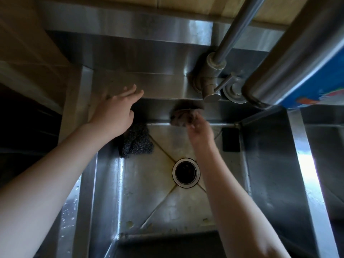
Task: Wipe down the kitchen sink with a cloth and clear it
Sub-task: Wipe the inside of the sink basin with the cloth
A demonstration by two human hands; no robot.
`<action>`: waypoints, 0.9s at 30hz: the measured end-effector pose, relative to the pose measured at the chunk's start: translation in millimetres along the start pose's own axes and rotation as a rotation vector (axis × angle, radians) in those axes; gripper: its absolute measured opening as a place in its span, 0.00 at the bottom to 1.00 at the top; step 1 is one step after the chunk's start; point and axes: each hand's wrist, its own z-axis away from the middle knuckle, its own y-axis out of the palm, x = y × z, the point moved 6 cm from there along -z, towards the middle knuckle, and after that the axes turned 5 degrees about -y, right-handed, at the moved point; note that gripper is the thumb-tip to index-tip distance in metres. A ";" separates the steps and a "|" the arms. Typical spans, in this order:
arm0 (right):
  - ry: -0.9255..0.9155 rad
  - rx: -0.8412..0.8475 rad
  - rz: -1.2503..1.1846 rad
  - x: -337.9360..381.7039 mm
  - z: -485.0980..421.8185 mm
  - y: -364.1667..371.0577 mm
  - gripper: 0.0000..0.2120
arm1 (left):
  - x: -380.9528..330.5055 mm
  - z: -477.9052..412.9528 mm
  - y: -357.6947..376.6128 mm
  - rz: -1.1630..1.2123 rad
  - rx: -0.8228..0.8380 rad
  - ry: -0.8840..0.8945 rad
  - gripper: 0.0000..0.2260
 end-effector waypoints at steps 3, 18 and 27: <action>-0.183 -0.097 0.227 48.1 -21.6 -36.8 0.10 | -0.5 0.6 1.0 -0.006 -0.004 -0.007 0.29; -0.208 -0.071 0.322 46.2 -29.1 -55.7 0.15 | -9.1 29.0 0.2 -0.162 0.001 0.071 0.30; -0.568 0.050 1.649 3.8 -53.6 -57.6 0.18 | 12.2 42.8 -4.0 -0.232 -0.039 0.044 0.28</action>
